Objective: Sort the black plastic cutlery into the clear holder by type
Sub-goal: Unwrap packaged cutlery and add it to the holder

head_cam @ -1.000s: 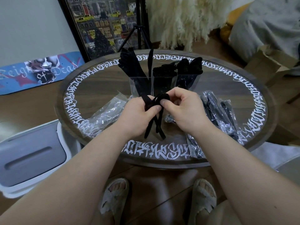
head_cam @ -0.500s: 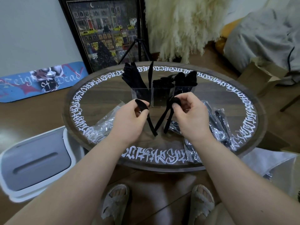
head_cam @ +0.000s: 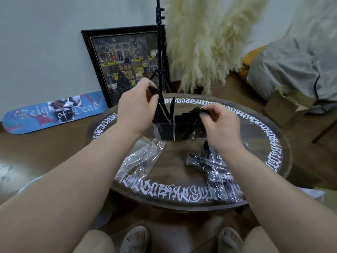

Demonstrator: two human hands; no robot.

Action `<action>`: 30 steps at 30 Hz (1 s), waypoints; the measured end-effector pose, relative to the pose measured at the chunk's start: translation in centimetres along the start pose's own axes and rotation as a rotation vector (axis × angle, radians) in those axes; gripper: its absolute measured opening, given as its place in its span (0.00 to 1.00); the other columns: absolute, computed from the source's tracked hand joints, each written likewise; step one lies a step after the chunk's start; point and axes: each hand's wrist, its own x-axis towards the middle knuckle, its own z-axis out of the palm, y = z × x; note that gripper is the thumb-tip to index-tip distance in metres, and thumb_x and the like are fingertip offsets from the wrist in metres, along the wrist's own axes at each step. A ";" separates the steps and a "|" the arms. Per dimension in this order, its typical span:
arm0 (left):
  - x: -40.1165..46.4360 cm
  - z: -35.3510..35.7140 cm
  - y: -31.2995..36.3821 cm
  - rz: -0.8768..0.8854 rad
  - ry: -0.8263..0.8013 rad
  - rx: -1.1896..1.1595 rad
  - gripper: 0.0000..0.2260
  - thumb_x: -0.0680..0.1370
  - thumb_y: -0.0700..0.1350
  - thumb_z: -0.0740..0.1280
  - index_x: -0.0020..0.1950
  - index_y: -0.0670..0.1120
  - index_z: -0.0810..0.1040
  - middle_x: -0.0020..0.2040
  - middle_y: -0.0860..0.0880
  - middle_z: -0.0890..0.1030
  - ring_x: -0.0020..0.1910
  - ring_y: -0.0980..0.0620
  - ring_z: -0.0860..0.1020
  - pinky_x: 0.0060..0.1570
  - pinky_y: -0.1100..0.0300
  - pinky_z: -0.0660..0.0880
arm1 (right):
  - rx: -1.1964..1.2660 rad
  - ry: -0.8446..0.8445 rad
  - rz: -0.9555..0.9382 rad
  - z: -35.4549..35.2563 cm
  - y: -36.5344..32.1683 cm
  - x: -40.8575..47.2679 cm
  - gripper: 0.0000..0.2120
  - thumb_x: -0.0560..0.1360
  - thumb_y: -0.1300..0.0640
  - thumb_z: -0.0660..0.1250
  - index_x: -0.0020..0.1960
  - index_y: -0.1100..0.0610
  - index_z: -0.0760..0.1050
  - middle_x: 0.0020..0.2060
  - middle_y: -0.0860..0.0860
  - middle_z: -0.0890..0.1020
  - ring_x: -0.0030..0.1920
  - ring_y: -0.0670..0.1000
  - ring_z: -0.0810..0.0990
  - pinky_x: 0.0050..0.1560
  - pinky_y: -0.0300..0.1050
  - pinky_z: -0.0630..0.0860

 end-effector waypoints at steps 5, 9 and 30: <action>1.6 1.6 -0.8 0.062 -0.124 0.158 0.10 0.79 0.44 0.63 0.60 0.49 0.75 0.48 0.48 0.82 0.48 0.44 0.79 0.46 0.51 0.75 | -0.011 0.005 -0.003 0.0 0.5 1.2 0.11 0.74 0.62 0.68 0.42 0.46 0.77 0.36 0.38 0.80 0.41 0.42 0.80 0.49 0.39 0.76; 1.8 2.9 -1.5 0.128 -0.188 0.258 0.15 0.81 0.44 0.60 0.68 0.51 0.73 0.53 0.47 0.82 0.52 0.43 0.78 0.44 0.52 0.72 | -0.039 -0.025 0.014 0.0 1.3 1.8 0.09 0.74 0.62 0.68 0.43 0.47 0.78 0.37 0.39 0.81 0.43 0.45 0.81 0.52 0.43 0.78; -0.1 6.3 -1.5 0.202 -0.402 0.157 0.21 0.78 0.39 0.59 0.70 0.50 0.71 0.66 0.52 0.74 0.63 0.48 0.68 0.63 0.55 0.66 | -0.110 -0.196 0.058 0.9 2.6 2.3 0.09 0.77 0.60 0.65 0.43 0.47 0.77 0.33 0.38 0.77 0.34 0.38 0.74 0.38 0.32 0.68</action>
